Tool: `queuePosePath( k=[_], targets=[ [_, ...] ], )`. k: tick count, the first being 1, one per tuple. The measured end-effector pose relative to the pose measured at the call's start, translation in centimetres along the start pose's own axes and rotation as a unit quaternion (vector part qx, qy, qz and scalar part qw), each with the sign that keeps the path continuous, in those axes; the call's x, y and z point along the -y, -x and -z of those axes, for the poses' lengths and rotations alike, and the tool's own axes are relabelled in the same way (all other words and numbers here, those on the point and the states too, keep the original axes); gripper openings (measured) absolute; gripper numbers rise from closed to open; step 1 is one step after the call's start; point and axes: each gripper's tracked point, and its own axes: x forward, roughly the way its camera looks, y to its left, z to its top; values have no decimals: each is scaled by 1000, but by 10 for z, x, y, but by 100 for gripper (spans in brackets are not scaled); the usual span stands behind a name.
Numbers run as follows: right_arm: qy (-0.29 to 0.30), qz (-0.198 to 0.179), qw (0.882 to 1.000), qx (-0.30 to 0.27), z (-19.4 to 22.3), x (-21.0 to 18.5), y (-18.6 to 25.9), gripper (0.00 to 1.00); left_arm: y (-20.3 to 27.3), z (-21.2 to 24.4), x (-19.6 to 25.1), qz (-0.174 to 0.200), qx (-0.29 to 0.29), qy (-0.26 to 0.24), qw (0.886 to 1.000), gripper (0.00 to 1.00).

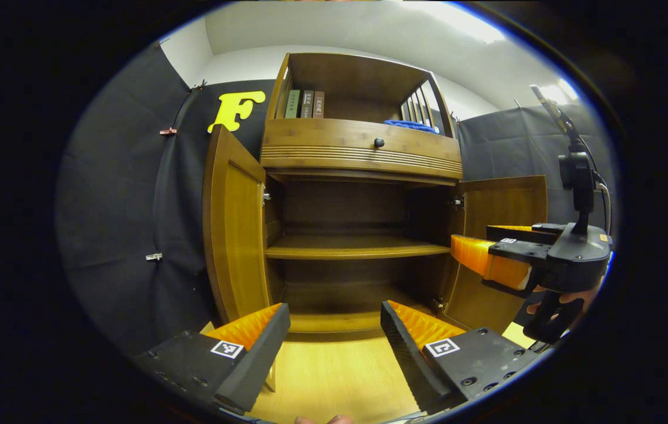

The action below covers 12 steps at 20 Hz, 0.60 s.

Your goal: Open the right door of the double-door shoe cabinet with the right hand, and open the left door with the left hand.

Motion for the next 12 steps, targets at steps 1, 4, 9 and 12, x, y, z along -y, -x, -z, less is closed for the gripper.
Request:
queuePosePath(
  k=[1,4,9,12],
  targets=[
    [1,-1,1000,0,1,-1,0,98,0,1,0,0,0,-1,1000,96],
    [2,0,1000,0,0,0,1,98,0,0,0,1,0,1,1000,96],
    [1,2,1000,1,-1,2,0,98,-2,1,2,3,0,-2,1000,96],
    [0,4,1000,-1,1,2,-1,98,-3,-1,3,4,1,-3,1000,96]
  ],
)
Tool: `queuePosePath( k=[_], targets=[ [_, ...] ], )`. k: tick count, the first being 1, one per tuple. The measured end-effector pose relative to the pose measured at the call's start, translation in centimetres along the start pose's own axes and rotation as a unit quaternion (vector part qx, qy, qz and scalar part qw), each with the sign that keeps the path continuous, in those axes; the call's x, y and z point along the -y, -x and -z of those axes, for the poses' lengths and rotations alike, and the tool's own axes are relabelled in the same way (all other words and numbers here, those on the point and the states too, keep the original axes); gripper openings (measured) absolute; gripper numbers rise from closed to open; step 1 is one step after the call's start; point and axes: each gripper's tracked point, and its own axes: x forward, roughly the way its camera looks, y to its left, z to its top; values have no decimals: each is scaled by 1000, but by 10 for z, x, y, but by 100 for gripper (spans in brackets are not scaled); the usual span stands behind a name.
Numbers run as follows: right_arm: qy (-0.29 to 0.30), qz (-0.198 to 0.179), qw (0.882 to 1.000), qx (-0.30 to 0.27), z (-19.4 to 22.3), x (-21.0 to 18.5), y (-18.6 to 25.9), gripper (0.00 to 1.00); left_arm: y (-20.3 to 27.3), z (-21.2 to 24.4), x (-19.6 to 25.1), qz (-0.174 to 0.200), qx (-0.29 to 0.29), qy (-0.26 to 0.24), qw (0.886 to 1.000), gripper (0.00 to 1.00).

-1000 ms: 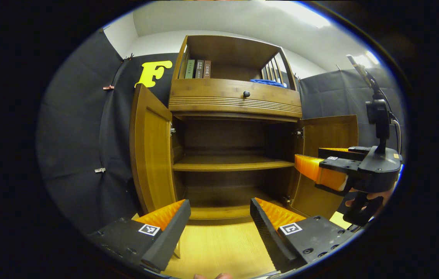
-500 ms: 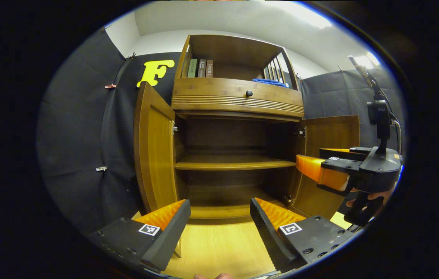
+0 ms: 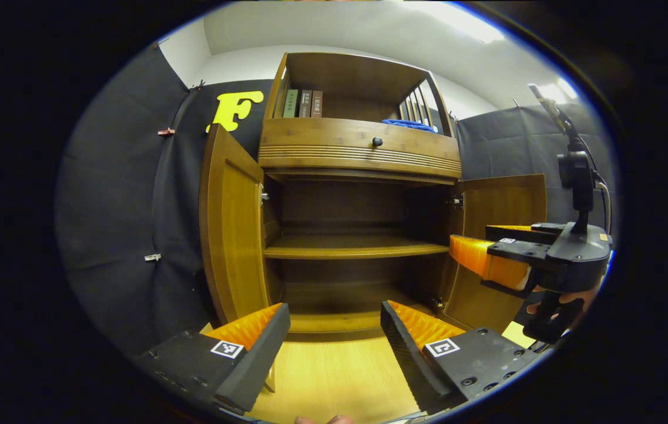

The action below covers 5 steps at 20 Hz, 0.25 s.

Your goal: Open the right door of the double-door shoe cabinet with the right hand, and open the left door with the left hand.

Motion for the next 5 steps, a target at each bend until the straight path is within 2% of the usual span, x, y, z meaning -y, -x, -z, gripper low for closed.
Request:
queuePosePath(
  k=[5],
  targets=[
    [0,0,1000,1,1,-2,0,98,-2,1,0,2,0,0,1000,96]
  ],
)
